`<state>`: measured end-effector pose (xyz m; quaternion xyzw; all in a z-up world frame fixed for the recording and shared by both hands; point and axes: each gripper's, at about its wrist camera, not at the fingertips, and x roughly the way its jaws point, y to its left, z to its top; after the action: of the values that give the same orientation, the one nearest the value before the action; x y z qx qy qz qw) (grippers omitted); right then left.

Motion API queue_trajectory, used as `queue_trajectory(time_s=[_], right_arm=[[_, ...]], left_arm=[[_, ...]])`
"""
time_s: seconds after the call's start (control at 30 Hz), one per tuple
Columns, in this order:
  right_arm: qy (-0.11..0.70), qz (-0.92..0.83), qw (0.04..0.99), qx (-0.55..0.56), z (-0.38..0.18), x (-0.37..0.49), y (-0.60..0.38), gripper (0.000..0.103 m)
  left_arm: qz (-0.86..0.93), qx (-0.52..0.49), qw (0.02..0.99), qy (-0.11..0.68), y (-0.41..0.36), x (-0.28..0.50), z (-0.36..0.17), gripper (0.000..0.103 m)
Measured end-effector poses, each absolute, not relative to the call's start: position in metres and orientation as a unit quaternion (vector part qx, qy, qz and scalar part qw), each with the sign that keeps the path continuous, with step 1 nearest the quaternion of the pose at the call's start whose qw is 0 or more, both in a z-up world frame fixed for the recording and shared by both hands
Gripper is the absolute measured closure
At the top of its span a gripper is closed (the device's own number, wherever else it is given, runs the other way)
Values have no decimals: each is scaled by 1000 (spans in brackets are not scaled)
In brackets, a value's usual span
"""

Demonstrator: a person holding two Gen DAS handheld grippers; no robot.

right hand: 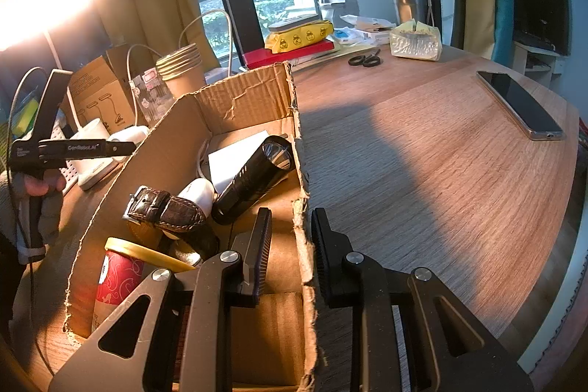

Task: Organize rigid objects
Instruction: 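Lift the pill bottle with the left gripper and drop it into the box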

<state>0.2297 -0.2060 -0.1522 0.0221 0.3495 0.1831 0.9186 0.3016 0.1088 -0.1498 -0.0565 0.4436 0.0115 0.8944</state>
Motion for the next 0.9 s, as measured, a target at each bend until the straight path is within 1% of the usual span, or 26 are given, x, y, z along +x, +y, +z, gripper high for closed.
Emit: queue_trajectory(time_s=[0.17,0.5,0.9], right_arm=[[350,183,919,22,-152,230,-207,79],[349,183,919,22,-152,230,-207,79],[349,184,919,23,-153,230,-206,79]], left_arm=[[-1,-59,898,436,104,287,-141,53],[-67,-103,913,390,82,246,-96,56],[-139,-72,927,342,23,222,-40,57]])
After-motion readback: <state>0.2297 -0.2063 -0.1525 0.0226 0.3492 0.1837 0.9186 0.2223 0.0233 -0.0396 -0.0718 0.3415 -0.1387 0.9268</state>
